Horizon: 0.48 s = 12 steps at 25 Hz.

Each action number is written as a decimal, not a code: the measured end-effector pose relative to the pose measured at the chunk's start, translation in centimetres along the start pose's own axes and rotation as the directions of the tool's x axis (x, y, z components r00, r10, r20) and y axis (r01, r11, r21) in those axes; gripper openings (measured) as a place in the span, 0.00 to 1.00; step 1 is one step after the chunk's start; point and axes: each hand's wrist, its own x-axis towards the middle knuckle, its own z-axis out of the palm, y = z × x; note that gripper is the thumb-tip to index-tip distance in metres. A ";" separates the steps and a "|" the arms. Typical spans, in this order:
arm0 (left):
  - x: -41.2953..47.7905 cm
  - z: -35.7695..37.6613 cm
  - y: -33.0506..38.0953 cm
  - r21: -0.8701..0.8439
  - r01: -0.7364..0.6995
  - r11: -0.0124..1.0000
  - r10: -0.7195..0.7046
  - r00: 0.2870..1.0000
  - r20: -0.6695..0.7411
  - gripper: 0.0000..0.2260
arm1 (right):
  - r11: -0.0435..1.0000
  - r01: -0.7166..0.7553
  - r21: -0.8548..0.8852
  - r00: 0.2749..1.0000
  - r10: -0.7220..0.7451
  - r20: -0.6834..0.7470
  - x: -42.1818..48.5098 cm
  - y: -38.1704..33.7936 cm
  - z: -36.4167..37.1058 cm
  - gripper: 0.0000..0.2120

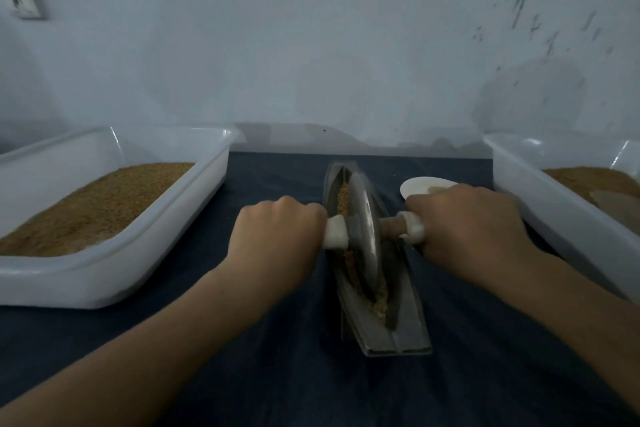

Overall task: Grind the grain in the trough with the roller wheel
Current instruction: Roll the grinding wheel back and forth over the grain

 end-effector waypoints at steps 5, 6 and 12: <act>8.3 2.4 -1.2 -0.002 0.107 0.994 -0.105 0.980 0.170 0.07 | 0.981 -0.163 0.105 0.959 0.132 0.250 8.0 -0.2 2.8 0.08; 9.0 2.2 -1.2 0.008 0.081 0.997 -0.081 0.979 0.184 0.08 | 0.976 -0.177 0.130 0.947 0.133 0.292 8.1 0.1 2.9 0.07; 0.4 0.6 -2.6 -0.060 -0.120 0.991 0.122 0.992 0.026 0.19 | 0.989 0.081 0.127 0.994 -0.071 -0.080 -0.3 0.9 0.3 0.10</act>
